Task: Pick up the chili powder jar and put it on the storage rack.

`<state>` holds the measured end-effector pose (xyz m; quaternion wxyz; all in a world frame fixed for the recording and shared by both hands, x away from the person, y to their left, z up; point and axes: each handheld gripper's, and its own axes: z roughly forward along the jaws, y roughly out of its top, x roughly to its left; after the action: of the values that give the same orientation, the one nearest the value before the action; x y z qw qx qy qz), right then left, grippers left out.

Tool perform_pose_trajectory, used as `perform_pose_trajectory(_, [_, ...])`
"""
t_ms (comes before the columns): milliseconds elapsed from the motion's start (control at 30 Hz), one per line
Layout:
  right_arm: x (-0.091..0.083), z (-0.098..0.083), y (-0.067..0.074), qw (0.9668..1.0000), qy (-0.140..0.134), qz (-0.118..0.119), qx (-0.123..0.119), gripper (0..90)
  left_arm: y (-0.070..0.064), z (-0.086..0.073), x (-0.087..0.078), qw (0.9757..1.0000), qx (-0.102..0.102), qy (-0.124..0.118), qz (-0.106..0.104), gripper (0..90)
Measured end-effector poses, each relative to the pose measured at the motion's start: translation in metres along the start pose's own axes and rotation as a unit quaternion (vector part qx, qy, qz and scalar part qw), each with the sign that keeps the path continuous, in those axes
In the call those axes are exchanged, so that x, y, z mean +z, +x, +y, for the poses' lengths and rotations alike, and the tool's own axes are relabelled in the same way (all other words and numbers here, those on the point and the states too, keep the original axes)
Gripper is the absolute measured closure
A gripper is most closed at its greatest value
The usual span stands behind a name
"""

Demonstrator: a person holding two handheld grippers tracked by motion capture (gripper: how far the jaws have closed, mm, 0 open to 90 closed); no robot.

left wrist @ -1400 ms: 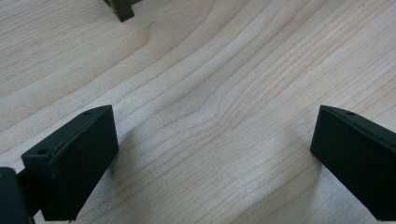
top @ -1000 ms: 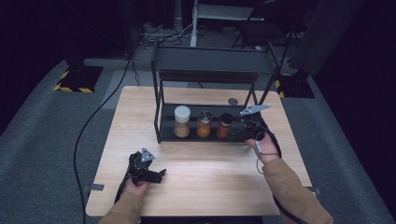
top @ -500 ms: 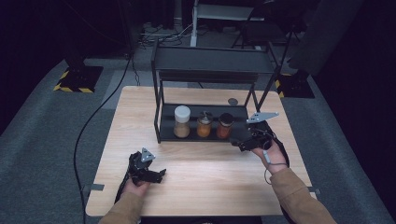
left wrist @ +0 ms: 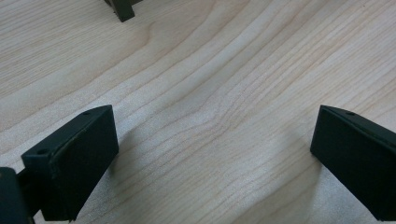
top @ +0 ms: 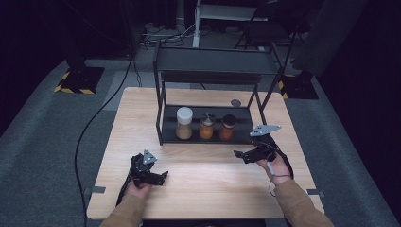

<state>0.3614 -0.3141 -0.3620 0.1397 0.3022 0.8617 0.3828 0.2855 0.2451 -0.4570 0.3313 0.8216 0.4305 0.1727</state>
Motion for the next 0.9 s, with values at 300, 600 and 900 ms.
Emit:
perform_pose_trajectory(300, [0.013,-0.020,0.000,1.0000,0.003,0.002,-0.009,4.1,0.000,0.000,0.000,1.0000,0.000,0.000,0.000,0.4])
perform_pose_trajectory(600, [0.027,-0.040,-0.001,0.9999,0.008,0.005,0.003,4.3,0.000,0.000,0.000,1.0000,-0.001,0.001,0.000,0.4])
perform_pose_trajectory(900, [0.036,-0.053,-0.001,0.9996,0.024,0.007,0.010,4.3,0.000,0.000,0.000,1.0000,-0.001,0.001,0.000,0.5])
